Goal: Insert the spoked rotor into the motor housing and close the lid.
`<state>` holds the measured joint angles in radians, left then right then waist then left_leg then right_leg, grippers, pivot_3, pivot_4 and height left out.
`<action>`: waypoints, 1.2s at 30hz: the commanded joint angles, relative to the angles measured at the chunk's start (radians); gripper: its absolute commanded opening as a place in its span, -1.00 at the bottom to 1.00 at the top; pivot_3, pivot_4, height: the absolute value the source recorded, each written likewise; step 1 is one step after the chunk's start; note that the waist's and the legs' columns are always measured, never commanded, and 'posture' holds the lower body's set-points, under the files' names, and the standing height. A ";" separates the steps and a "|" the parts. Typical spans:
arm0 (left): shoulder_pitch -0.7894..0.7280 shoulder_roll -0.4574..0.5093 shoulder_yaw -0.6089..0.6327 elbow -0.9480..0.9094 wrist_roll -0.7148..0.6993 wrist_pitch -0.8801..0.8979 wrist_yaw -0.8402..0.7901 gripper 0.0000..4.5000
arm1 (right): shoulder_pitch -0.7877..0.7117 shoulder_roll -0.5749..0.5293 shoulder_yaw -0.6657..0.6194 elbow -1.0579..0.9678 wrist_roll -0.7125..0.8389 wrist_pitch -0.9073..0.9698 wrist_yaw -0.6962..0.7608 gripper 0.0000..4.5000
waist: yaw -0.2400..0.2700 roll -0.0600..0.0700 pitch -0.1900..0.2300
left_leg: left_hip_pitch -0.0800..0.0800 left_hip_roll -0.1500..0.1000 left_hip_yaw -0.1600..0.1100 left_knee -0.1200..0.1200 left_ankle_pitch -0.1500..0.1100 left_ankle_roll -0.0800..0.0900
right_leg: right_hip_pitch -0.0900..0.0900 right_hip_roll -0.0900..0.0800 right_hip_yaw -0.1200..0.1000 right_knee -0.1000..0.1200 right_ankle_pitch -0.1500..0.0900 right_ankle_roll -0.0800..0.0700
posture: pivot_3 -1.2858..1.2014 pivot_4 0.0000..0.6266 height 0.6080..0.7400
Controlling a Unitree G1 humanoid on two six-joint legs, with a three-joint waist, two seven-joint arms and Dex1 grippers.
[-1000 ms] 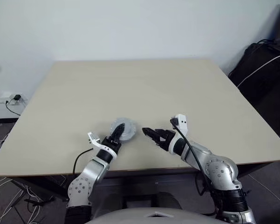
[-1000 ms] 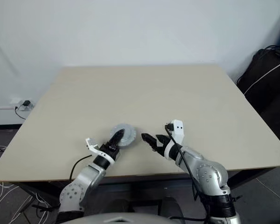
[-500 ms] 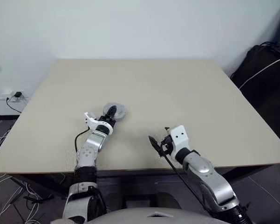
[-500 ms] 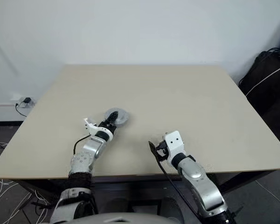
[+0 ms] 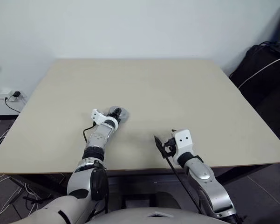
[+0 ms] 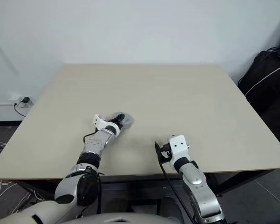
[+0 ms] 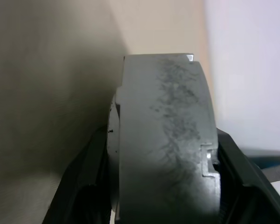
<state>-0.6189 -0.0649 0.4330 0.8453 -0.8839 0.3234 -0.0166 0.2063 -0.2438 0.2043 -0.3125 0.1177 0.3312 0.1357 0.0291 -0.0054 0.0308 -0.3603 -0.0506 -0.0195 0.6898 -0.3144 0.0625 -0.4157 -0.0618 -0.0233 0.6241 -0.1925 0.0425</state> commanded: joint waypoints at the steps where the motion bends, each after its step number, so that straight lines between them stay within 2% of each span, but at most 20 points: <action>1: -0.006 0.016 0.011 -0.029 0.032 0.028 -0.019 0.50 | -0.010 0.012 -0.018 -0.005 -0.016 -0.006 0.003 1.00 | 0.000 0.000 0.000 | 0.000 0.000 0.000 0.000 0.000 0.000 | 0.000 0.000 0.000 0.000 0.000 0.000 | 0.03 -1.00 1.00; 4: 0.052 0.027 0.004 -0.086 0.053 0.076 -0.016 0.92 | -0.011 0.019 -0.022 -0.002 -0.020 -0.003 0.009 1.00 | -0.005 0.001 -0.002 | 0.001 0.000 0.000 0.000 0.000 0.000 | 0.001 0.000 0.000 0.001 0.000 0.000 | 0.03 -1.00 1.00; 5: 0.067 0.029 0.003 -0.104 0.057 0.090 -0.014 0.99 | -0.011 0.021 -0.023 -0.001 -0.022 -0.003 0.011 1.00 | -0.010 0.001 -0.003 | 0.002 0.000 0.000 0.000 0.000 0.000 | 0.001 0.000 0.001 0.001 0.000 0.000 | 0.03 -1.00 1.00; 12: 0.378 0.121 -0.143 -0.479 0.128 0.353 -0.046 0.99 | 0.005 0.035 -0.051 0.007 -0.001 0.014 0.036 1.00 | -0.043 0.003 -0.013 | 0.010 0.003 0.004 -0.005 -0.002 -0.003 | 0.004 0.000 0.009 0.002 -0.001 -0.001 | 0.03 -1.00 1.00; 17: 0.580 0.205 -0.261 -0.744 0.195 0.416 -0.092 0.99 | 0.015 0.065 -0.083 0.012 0.028 0.022 0.049 1.00 | -0.045 0.009 -0.018 | 0.018 0.009 0.007 -0.007 -0.008 -0.002 | 0.008 0.002 0.011 0.003 -0.007 -0.008 | 0.03 -1.00 1.00; 20: 0.685 0.242 -0.363 -0.894 0.342 0.233 -0.144 0.99 | 0.028 0.117 -0.119 0.025 0.017 -0.066 0.001 1.00 | -0.044 0.012 -0.018 | 0.019 0.010 0.007 -0.008 -0.008 -0.003 | 0.008 0.002 0.011 0.005 -0.010 -0.006 | 0.03 -1.00 1.00; 24: 0.769 0.202 -0.394 -0.979 0.471 0.012 -0.133 0.99 | 0.038 0.124 -0.126 0.057 -0.064 -0.186 -0.045 1.00 | -0.036 0.012 -0.015 | 0.018 0.009 0.007 -0.008 -0.010 -0.008 | 0.004 0.001 0.011 0.004 -0.010 -0.005 | 0.03 -1.00 1.00; 28: 0.834 0.165 -0.437 -0.959 0.696 -0.276 -0.046 0.99 | 0.044 0.114 -0.122 0.098 -0.109 -0.236 -0.057 1.00 | -0.022 0.011 -0.014 | 0.018 0.009 0.007 -0.007 -0.010 -0.007 | 0.004 0.000 0.011 0.003 -0.009 -0.004 | 0.03 -1.00 1.00; 33: 0.879 0.148 -0.465 -0.918 0.818 -0.455 -0.025 0.99 | 0.051 0.111 -0.134 0.129 -0.100 -0.235 -0.040 1.00 | -0.008 0.012 -0.013 | 0.017 0.009 0.007 -0.007 -0.008 -0.002 | 0.004 0.000 0.010 0.003 -0.010 -0.004 | 0.03 -1.00 1.00; 36: 0.901 0.167 -0.491 -0.874 0.877 -0.540 -0.042 0.99 | 0.049 0.125 -0.161 0.184 -0.160 -0.384 -0.125 1.00 | -0.007 0.014 -0.012 | 0.017 0.009 0.007 -0.007 -0.008 -0.001 | 0.003 0.000 0.009 0.002 -0.010 -0.004 | 0.03 -1.00 1.00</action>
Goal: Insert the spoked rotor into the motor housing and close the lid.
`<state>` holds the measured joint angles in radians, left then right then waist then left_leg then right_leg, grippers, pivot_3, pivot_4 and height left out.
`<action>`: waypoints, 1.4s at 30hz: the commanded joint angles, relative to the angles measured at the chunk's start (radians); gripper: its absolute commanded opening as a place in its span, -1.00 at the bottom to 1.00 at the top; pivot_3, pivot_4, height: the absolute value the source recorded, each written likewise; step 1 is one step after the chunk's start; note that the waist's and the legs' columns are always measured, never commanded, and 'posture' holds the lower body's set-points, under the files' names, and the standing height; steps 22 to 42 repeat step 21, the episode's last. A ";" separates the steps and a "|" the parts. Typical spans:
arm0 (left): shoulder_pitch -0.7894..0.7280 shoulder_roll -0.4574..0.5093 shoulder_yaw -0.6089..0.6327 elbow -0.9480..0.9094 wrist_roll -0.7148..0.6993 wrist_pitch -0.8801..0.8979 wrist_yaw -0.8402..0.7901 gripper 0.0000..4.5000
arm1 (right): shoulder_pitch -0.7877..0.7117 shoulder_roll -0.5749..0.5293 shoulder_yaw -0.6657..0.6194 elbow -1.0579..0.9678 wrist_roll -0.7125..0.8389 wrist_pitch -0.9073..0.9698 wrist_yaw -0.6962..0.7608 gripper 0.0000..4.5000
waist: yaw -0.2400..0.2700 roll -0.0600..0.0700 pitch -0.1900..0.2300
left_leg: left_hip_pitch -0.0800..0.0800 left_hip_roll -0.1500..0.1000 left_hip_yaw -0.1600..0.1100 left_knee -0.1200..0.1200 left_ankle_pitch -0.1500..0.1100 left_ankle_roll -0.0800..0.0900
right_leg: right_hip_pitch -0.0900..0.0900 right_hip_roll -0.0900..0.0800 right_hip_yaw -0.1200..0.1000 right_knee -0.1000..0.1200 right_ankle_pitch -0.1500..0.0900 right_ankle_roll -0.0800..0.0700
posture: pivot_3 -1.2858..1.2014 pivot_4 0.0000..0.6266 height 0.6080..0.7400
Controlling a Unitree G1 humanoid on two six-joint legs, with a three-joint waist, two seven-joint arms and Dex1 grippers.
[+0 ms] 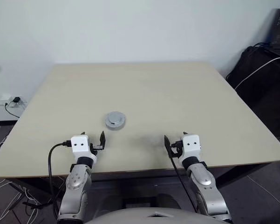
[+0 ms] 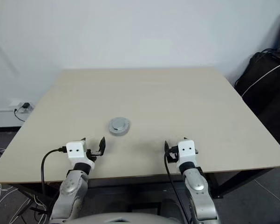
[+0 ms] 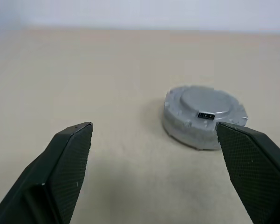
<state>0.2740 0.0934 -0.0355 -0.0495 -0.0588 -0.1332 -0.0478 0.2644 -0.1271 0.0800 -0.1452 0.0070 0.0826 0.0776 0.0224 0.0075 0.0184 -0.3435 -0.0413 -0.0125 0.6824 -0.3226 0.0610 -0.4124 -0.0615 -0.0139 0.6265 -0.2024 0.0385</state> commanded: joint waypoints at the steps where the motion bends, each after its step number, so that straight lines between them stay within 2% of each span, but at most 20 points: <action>1: 0.012 0.008 -0.023 0.028 0.059 -0.101 -0.009 0.99 | -0.008 0.016 -0.044 0.027 -0.055 -0.154 -0.083 1.00 | 0.000 0.001 0.000 | 0.000 0.000 0.000 0.000 0.000 0.000 | 0.000 0.000 0.000 0.000 -0.001 0.001 | 0.03 -1.00 1.00; 5: 0.017 0.000 -0.025 0.059 0.076 -0.150 -0.005 0.99 | -0.004 0.047 -0.068 0.032 -0.008 -0.119 -0.074 1.00 | -0.001 -0.001 0.002 | 0.000 0.000 0.001 0.000 -0.001 0.002 | 0.000 0.000 0.000 0.000 -0.001 0.002 | 0.03 -1.00 1.00; 8: 0.020 -0.018 -0.019 0.070 0.046 -0.159 -0.018 0.99 | -0.005 0.070 -0.084 0.034 -0.028 -0.108 -0.113 1.00 | 0.000 0.000 0.002 | -0.001 0.000 0.001 0.000 -0.001 0.002 | 0.000 -0.001 0.000 0.000 -0.001 0.002 | 0.03 -1.00 1.00; 11: 0.020 -0.023 -0.016 0.073 0.044 -0.157 -0.027 0.99 | -0.002 0.090 -0.094 0.033 0.051 -0.112 -0.059 1.00 | -0.001 0.000 0.002 | -0.001 0.000 0.001 0.000 -0.001 0.003 | 0.000 -0.001 0.000 0.000 -0.001 0.002 | 0.03 -1.00 1.00; 16: 0.011 -0.031 -0.007 0.069 0.033 -0.150 -0.034 0.99 | -0.001 0.099 -0.098 0.041 0.078 -0.125 -0.029 1.00 | -0.002 0.000 0.002 | -0.001 0.000 0.001 0.000 -0.002 0.004 | 0.000 -0.001 -0.001 0.000 -0.001 0.002 | 0.03 -1.00 1.00; 42: 0.005 -0.034 0.007 0.072 0.040 -0.146 -0.024 0.99 | -0.009 0.101 -0.097 0.062 0.071 -0.111 -0.030 1.00 | -0.001 0.000 0.002 | -0.001 0.000 0.002 0.000 -0.002 0.004 | 0.000 -0.001 -0.001 -0.001 -0.002 0.002 | 0.03 -1.00 1.00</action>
